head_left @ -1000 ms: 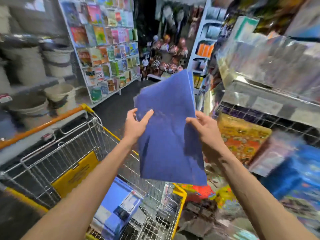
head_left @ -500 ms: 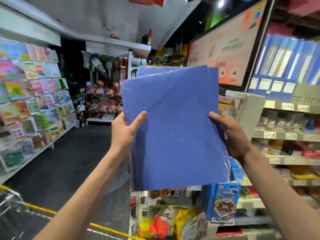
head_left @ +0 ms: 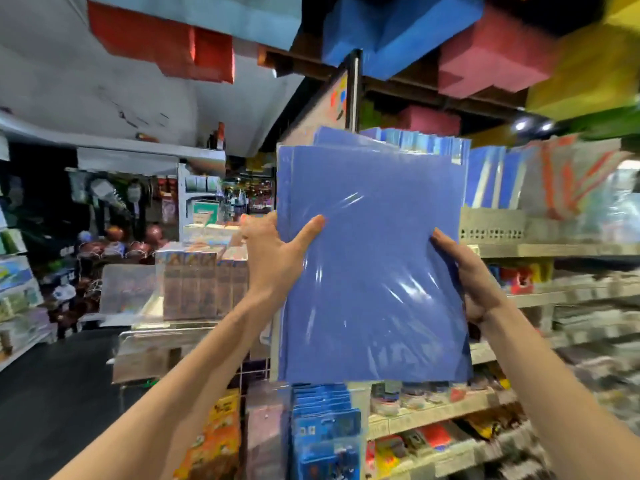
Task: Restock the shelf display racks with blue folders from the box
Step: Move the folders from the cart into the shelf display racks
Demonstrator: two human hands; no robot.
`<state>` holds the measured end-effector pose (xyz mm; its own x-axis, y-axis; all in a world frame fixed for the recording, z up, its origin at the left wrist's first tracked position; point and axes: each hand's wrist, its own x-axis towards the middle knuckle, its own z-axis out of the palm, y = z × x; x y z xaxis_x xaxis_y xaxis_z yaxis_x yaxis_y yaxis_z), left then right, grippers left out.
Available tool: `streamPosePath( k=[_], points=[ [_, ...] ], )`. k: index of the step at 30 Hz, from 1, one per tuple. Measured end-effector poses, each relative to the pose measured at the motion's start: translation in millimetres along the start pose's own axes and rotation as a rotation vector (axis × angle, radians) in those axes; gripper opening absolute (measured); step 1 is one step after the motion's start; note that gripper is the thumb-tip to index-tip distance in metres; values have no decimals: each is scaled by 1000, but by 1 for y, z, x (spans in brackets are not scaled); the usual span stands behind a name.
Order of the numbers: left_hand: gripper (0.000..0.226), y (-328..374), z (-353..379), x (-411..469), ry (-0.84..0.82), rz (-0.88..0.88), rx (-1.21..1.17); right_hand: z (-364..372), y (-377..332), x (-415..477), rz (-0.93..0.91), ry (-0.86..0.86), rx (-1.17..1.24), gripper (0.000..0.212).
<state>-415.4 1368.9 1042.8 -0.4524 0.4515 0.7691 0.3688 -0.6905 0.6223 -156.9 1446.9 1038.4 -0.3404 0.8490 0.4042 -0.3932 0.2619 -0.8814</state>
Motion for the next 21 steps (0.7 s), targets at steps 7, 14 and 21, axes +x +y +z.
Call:
streamPosePath(
  k=[7, 14, 21],
  points=[
    [38, -9, 173, 37, -41, 89, 32, -135, -46, 55, -80, 132, 8, 47],
    [63, -48, 299, 85, -11, 12, 42, -233, -77, 114, -121, 268, 12, 36],
    [60, -83, 385, 103, -21, -9, -53, -294, -96, 160, -101, 315, 16, 24]
  ],
)
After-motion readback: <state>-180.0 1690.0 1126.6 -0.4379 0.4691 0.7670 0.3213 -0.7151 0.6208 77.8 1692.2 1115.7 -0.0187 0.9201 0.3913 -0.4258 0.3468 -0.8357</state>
